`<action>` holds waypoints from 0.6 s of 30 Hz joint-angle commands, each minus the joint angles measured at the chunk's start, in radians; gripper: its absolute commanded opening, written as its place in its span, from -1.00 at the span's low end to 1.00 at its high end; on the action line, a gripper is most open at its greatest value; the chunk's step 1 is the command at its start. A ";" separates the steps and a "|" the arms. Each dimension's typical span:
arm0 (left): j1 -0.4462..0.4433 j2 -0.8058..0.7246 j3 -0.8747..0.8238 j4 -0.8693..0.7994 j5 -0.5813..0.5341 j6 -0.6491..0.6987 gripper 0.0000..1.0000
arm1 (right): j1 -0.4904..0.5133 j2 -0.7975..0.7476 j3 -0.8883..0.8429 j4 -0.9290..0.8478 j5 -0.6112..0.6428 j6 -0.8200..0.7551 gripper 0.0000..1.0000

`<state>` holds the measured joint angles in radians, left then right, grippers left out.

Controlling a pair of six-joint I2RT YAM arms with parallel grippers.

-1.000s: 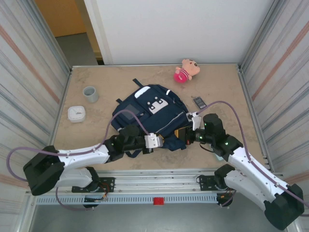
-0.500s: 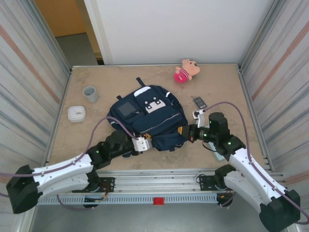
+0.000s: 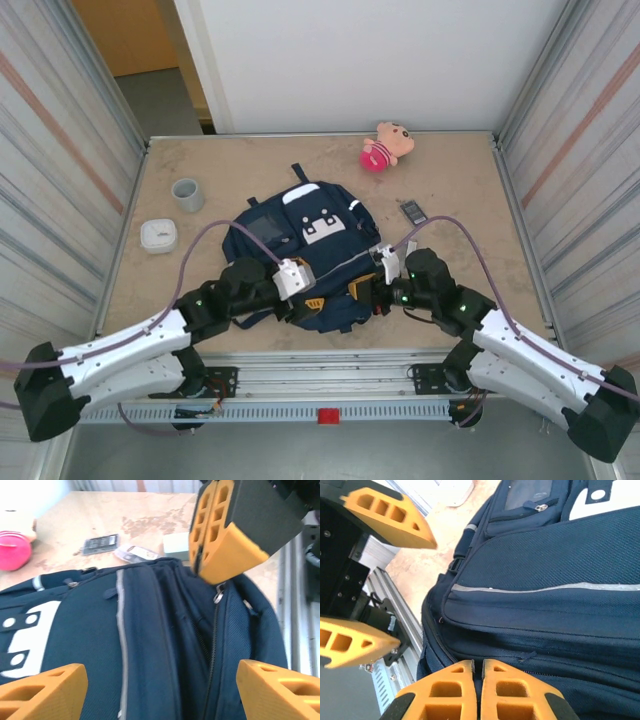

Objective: Pack books, pencil case, and school supplies into a backpack

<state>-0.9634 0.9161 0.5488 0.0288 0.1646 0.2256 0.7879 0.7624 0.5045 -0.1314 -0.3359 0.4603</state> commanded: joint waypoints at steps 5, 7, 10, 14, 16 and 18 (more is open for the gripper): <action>-0.043 0.191 0.084 0.103 0.104 -0.021 0.52 | 0.031 -0.006 0.052 0.129 -0.002 -0.020 -1.00; -0.043 0.253 0.114 0.082 0.097 -0.004 0.44 | 0.038 -0.011 0.055 0.131 -0.005 -0.024 -1.00; -0.045 0.325 0.140 0.030 0.074 0.034 0.01 | 0.039 -0.029 0.054 0.112 0.014 -0.029 -1.00; -0.045 0.285 0.108 0.009 0.023 0.083 -0.80 | 0.000 -0.072 0.046 0.006 0.134 -0.032 -1.00; -0.045 0.214 0.075 0.012 0.024 0.130 -0.94 | -0.070 -0.096 0.019 -0.020 0.146 -0.021 -1.00; -0.043 0.120 0.033 0.025 0.006 0.177 -1.00 | -0.175 -0.119 -0.022 -0.011 0.115 0.012 -1.00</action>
<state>-1.0222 1.1584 0.6418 0.1162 0.2306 0.3138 0.7345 0.7010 0.5026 -0.1375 -0.3027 0.4446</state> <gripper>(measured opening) 0.059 0.070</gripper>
